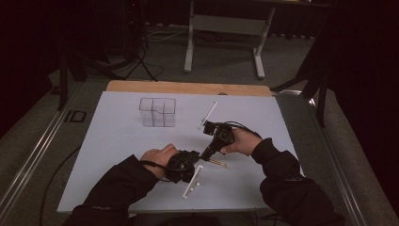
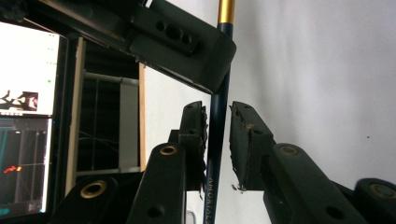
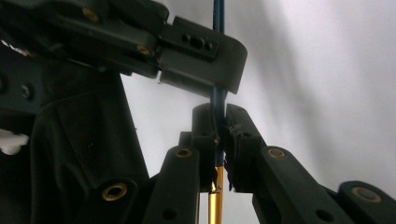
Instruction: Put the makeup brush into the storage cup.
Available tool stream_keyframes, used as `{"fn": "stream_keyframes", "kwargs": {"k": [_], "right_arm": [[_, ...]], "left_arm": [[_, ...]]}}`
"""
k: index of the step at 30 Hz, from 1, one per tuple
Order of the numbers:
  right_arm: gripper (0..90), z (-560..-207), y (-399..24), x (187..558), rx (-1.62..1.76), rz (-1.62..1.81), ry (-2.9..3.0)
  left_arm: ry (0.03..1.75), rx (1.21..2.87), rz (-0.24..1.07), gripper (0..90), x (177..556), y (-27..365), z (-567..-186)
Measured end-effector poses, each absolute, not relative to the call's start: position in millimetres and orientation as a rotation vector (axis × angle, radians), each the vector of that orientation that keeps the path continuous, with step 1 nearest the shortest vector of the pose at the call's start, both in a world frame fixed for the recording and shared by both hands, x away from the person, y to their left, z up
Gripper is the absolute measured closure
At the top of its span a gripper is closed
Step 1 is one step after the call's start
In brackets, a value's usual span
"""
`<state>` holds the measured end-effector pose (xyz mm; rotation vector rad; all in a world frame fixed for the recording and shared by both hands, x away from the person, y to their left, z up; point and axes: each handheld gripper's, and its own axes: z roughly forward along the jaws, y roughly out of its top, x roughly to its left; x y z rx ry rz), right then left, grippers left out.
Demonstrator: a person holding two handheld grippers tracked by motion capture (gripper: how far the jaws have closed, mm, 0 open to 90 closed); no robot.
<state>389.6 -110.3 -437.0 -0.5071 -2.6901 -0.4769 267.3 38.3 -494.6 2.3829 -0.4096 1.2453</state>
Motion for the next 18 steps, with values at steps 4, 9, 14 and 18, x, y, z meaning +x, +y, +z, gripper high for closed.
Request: {"fn": "stream_keyframes", "kwargs": {"k": [4,9,14,18], "right_arm": [[83.3,-437.6,-110.3,390.5,-0.505,-0.471,-2.687],[83.2,-439.6,-110.1,391.0,-0.51,-0.458,-2.691],[76.5,-440.0,-109.9,391.4,-0.5,-0.447,-2.711],[66.9,-434.1,-112.4,391.0,-0.503,-0.456,-2.739]], "left_arm": [[-0.421,2.386,1.237,81.9,268.2,37.5,-495.3],[-0.428,2.408,1.234,84.0,269.4,35.5,-495.6],[-0.425,2.418,1.189,84.5,274.6,38.8,-496.1],[-0.341,2.431,1.124,84.6,279.0,43.0,-494.9]]}}
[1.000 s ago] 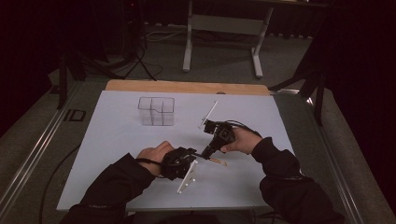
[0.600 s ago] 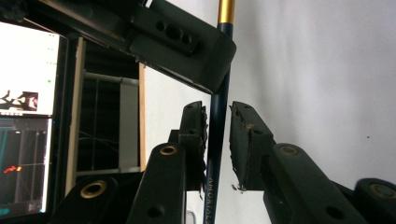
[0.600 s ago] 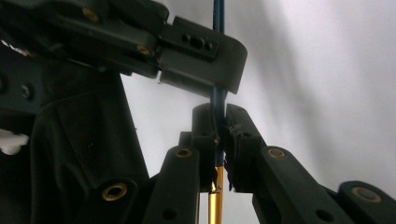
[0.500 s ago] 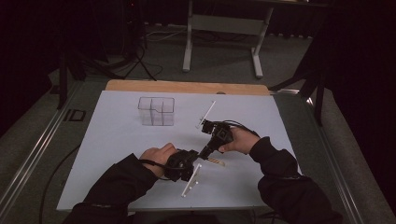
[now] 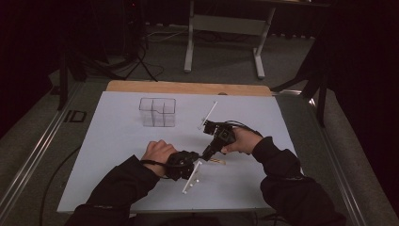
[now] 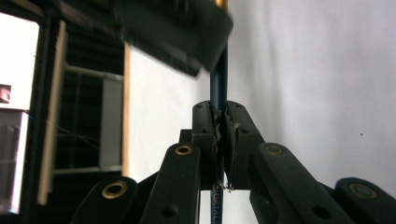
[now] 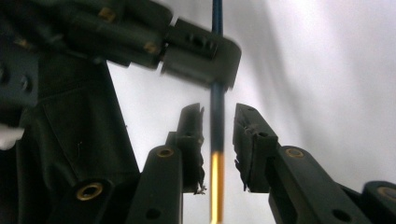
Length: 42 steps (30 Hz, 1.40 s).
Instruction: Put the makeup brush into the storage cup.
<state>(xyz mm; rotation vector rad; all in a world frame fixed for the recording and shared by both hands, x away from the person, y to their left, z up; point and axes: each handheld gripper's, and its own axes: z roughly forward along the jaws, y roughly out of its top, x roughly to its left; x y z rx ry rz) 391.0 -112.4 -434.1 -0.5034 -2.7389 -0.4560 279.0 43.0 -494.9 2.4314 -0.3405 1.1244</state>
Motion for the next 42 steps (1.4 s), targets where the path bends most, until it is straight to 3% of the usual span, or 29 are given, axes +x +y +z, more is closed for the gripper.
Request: {"fn": "stream_keyframes", "kwargs": {"k": [2,4,8,10,11,16,22,28,42], "right_arm": [[66.9,-434.1,-112.4,391.0,-0.503,-0.456,-2.739],[57.8,-423.7,-117.5,393.3,-0.546,-0.513,-2.751],[48.6,-411.4,-122.0,394.4,-0.567,-0.607,-2.771],[42.6,-402.1,-124.9,393.7,-0.574,-0.675,-2.791],[34.9,-392.6,-128.1,392.7,-0.58,-0.725,-2.803],[19.3,-370.2,-140.1,390.9,-0.599,-0.884,-2.775],[13.5,-356.0,-152.9,383.0,-0.576,-1.111,-2.881],[13.5,-350.0,-166.8,373.3,-0.585,-1.329,-2.92],[11.5,-367.2,-194.6,348.7,-0.62,-1.495,-2.899]], "left_arm": [[-0.296,2.428,1.099,84.6,280.6,44.6,-494.3],[-0.162,2.404,0.97,84.6,288.2,52.6,-489.3],[-0.119,2.429,0.914,84.6,292.8,59.2,-483.3],[-0.015,2.355,0.837,84.6,294.4,60.8,-485.2],[0.011,2.344,0.824,84.6,295.6,62.9,-483.5],[0.145,2.281,0.716,84.6,302.9,74.0,-476.9],[0.294,2.203,0.606,84.6,310.1,87.5,-473.6],[0.467,2.102,0.519,84.6,316.1,105.2,-472.4],[0.651,1.893,0.46,84.6,319.3,134.5,-456.9]]}}
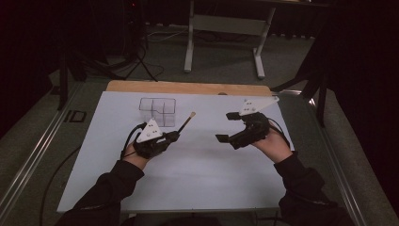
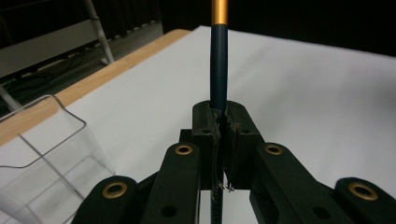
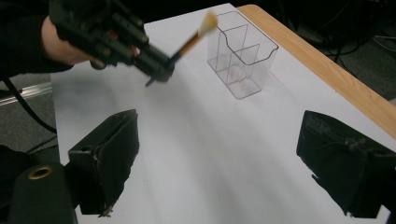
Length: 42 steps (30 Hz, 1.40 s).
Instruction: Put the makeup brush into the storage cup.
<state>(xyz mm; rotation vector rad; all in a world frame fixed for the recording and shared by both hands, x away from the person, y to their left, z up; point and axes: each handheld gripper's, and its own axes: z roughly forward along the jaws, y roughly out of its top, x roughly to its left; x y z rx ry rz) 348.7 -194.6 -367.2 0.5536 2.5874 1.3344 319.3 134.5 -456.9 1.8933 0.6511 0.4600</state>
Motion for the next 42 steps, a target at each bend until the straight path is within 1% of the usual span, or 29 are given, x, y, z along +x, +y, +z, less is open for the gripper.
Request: {"fn": "stream_keyframes", "kwargs": {"k": [4,9,15,22,29,33,37,42], "right_arm": [[10.9,-382.2,-201.9,337.6,0.551,1.366,2.54],[10.9,-393.5,-202.8,327.7,0.528,1.338,2.499],[10.9,-418.1,-209.7,314.2,0.594,1.33,2.413],[10.9,-433.0,-225.7,301.1,0.641,1.347,2.362],[10.9,-437.5,-243.0,298.2,0.696,1.448,2.275],[10.9,-437.4,-246.8,296.5,0.697,1.468,2.233],[10.9,-438.8,-249.2,296.4,0.694,1.488,2.212],[10.9,-441.1,-252.6,297.8,0.704,1.489,2.196]], "left_arm": [[0.699,1.843,0.483,84.6,319.9,140.3,-451.6],[0.708,1.82,0.487,84.6,320.3,143.6,-447.8],[0.738,1.769,0.509,84.6,321.4,150.6,-440.8],[0.772,1.693,0.51,84.6,325.7,161.3,-429.2],[0.807,1.617,0.535,84.5,332.9,163.6,-413.3],[0.808,1.615,0.555,84.5,335.0,162.0,-406.7],[0.828,1.574,0.551,84.5,338.9,163.8,-398.4],[0.852,1.52,0.585,84.5,344.5,167.8,-388.6]]}}
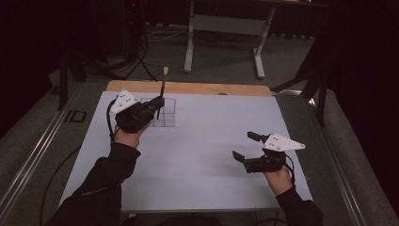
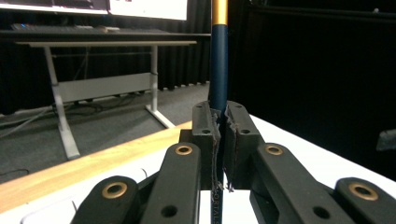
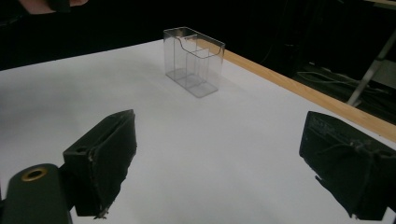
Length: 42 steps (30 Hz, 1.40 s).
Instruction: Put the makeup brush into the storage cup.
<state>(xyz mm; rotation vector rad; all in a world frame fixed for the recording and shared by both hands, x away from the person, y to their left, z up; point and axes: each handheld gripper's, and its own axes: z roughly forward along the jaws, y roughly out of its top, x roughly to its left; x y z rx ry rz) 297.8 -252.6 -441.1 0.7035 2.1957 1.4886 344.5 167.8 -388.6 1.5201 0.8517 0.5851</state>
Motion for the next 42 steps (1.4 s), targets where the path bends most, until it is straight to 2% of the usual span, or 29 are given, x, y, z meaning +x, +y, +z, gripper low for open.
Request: {"fn": "stream_keyframes", "kwargs": {"k": [5,18,31,42], "right_arm": [[10.9,-442.8,-254.5,299.1,0.712,1.483,2.201],[10.9,-442.8,-256.3,300.4,0.713,1.482,2.19],[10.9,-442.4,-256.3,300.3,0.714,1.493,2.19],[10.9,-443.8,-256.0,300.7,0.717,1.492,2.198]], "left_arm": [[0.872,1.488,0.621,84.5,352.4,172.6,-376.6],[0.912,1.415,0.618,84.5,378.1,175.0,-365.4],[0.972,1.354,0.621,84.4,402.8,172.7,-371.3],[1.016,1.349,0.626,84.4,420.8,173.0,-393.9]]}}
